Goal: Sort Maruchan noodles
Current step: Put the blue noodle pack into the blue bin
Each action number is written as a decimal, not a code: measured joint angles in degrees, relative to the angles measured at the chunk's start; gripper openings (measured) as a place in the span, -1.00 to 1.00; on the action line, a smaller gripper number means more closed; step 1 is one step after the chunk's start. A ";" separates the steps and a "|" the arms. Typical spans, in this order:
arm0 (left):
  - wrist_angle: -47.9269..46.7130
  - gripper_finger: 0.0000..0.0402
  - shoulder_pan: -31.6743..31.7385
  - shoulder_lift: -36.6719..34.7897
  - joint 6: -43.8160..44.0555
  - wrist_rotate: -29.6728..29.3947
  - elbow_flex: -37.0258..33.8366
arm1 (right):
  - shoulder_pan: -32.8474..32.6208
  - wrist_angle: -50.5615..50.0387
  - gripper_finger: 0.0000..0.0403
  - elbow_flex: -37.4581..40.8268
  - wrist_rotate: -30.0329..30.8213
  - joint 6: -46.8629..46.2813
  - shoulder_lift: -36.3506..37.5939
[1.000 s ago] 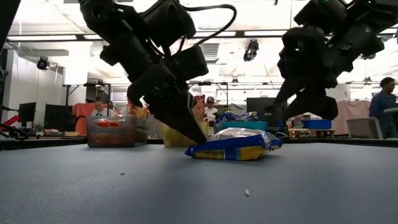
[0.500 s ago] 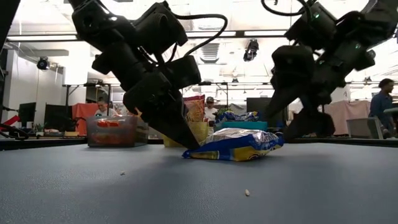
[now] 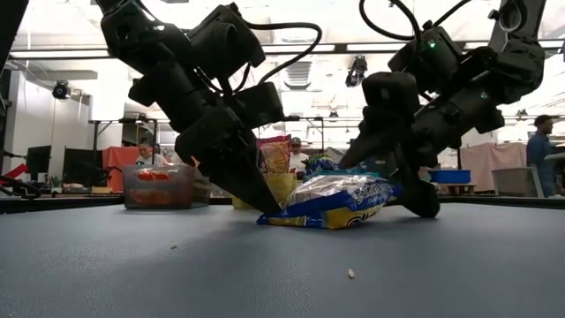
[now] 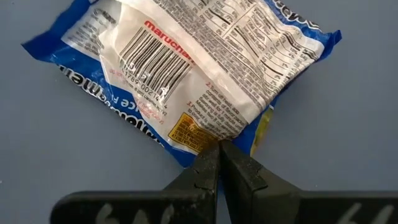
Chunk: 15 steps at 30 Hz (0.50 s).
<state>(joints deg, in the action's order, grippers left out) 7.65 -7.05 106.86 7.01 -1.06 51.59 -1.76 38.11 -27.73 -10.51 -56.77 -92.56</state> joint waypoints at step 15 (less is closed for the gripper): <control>2.51 -1.00 0.04 0.12 -0.02 -1.93 -0.04 | 0.20 2.02 -0.18 -0.02 -0.52 4.23 1.93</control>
<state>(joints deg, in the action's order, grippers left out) 10.16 -7.01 106.98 6.98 -2.99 51.55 -1.56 40.13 -27.75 -11.03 -52.53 -90.63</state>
